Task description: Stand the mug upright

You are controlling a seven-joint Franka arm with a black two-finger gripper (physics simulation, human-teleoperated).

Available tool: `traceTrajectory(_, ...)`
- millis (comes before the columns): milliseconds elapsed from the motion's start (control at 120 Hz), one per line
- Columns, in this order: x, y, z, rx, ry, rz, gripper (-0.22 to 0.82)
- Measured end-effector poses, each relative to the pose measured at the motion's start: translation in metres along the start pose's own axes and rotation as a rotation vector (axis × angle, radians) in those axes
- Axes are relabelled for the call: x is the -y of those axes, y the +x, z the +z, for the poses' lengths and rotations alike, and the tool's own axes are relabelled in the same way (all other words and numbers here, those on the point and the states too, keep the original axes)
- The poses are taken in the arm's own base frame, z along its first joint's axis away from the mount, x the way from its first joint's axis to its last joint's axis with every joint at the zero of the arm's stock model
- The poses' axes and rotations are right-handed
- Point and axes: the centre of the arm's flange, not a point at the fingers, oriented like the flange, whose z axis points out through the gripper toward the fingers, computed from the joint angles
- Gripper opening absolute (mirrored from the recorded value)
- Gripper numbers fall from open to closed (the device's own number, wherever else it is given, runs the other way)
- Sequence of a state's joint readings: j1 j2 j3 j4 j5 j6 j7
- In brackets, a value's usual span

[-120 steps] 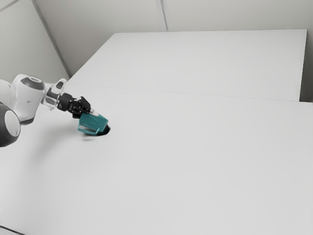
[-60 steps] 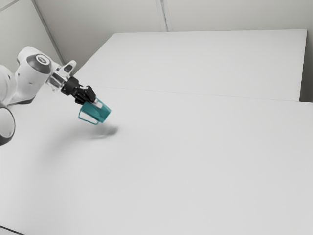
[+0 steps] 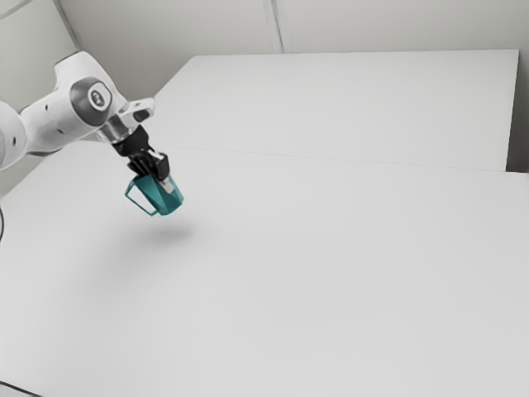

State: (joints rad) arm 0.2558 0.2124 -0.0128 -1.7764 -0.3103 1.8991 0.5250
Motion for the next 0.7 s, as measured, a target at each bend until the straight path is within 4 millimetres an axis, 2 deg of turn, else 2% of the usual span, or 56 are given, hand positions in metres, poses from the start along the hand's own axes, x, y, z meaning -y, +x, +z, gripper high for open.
traceTrajectory(350, -0.062, -0.014, 0.012, 0.027, 0.134, 0.001, -0.18)
traceTrajectory(700, -0.096, -0.037, 0.034, 0.044, 0.206, -0.057, -0.18)
